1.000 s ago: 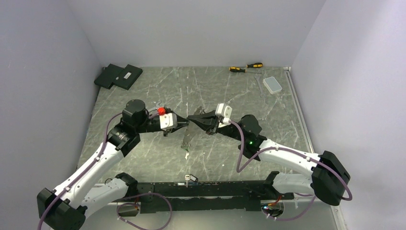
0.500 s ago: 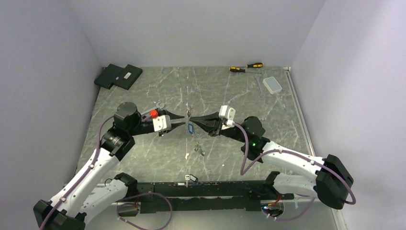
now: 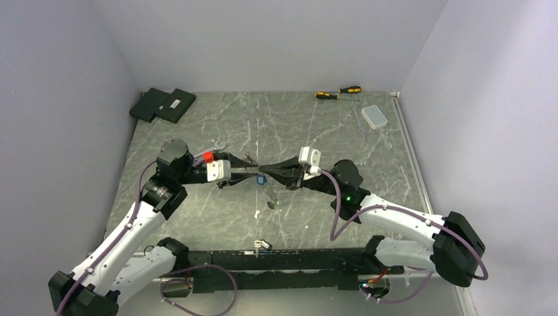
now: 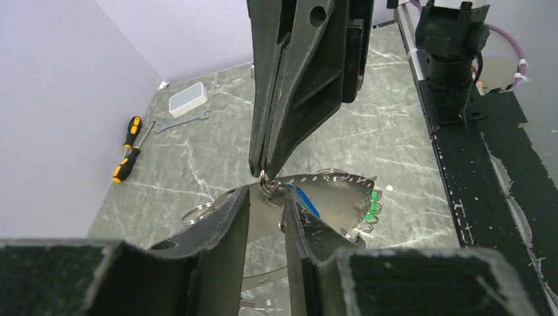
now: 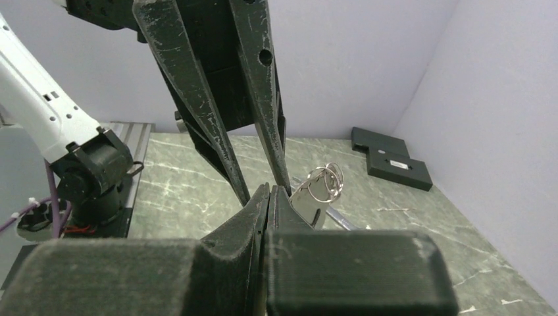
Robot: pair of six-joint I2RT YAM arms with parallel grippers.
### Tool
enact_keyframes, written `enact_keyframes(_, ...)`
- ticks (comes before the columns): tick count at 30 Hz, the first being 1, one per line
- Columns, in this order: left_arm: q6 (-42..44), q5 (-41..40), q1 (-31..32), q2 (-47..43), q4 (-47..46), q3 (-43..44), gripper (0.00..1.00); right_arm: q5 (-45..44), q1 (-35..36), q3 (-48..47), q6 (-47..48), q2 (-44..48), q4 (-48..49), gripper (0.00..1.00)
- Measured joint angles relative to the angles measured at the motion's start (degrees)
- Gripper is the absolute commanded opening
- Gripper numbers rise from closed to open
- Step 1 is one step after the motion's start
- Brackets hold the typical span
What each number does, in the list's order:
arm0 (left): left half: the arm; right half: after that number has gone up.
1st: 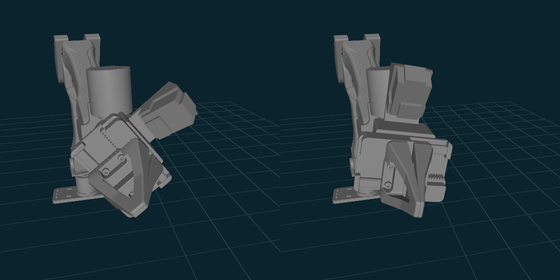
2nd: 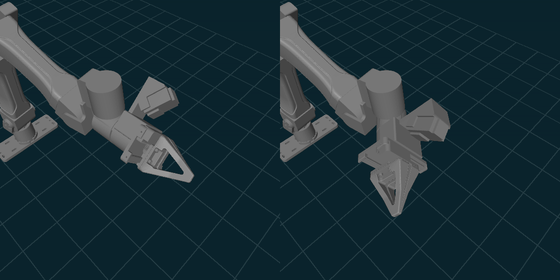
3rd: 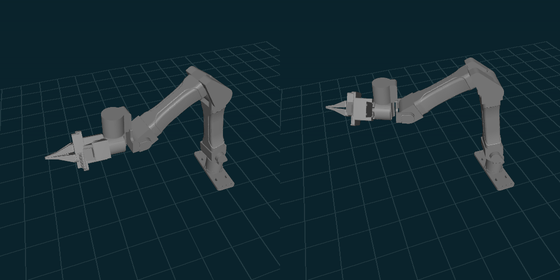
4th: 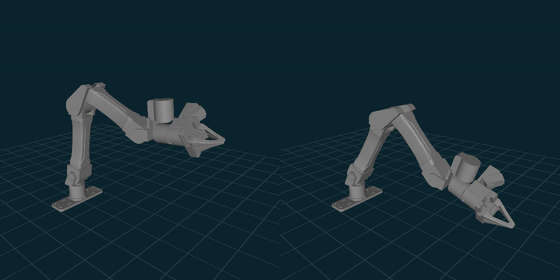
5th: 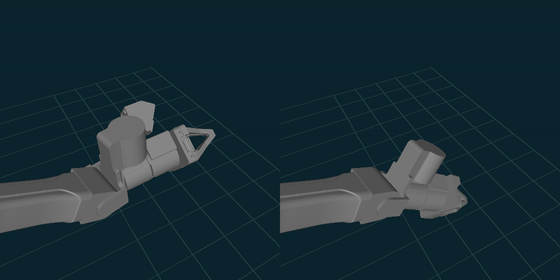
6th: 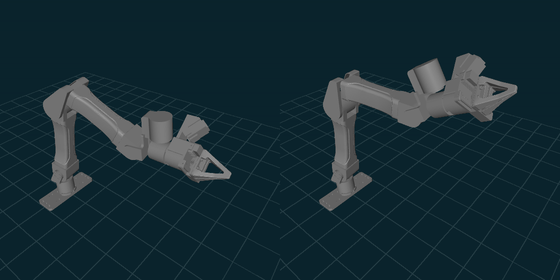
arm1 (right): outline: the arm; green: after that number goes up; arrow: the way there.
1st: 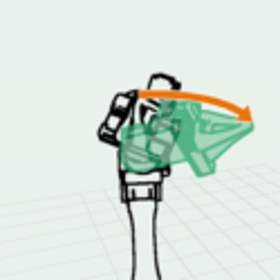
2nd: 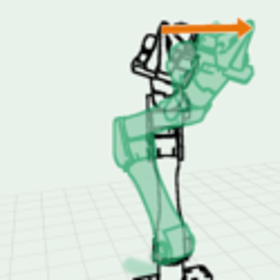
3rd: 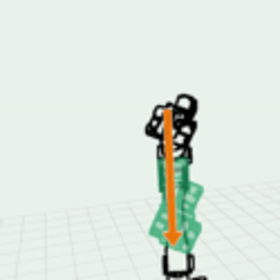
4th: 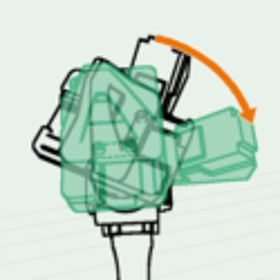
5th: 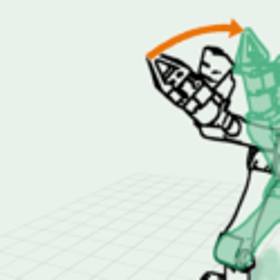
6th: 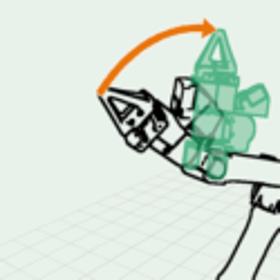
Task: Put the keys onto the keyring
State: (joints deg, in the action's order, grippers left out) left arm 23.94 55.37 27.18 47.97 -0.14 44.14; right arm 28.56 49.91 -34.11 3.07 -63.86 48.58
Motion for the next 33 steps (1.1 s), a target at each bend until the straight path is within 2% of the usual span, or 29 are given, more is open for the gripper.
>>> enact_keyframes(8, -1.2, 2.9, -0.3, 1.7, -1.0, 0.0, 0.21, 0.9, 0.0, 0.0, -0.2, -1.1, -0.2, 0.00)
enact_keyframes(20, -1.6, 3.7, -0.5, 5.0, -0.7, 0.0, 0.30, 1.1, -0.4, 0.0, -0.3, -1.3, -1.3, 0.00)
enact_keyframes(33, -2.7, 3.5, -0.5, 5.8, -0.5, 0.0, 0.27, 1.5, -0.4, 0.0, -0.5, -0.9, -0.5, 0.00)
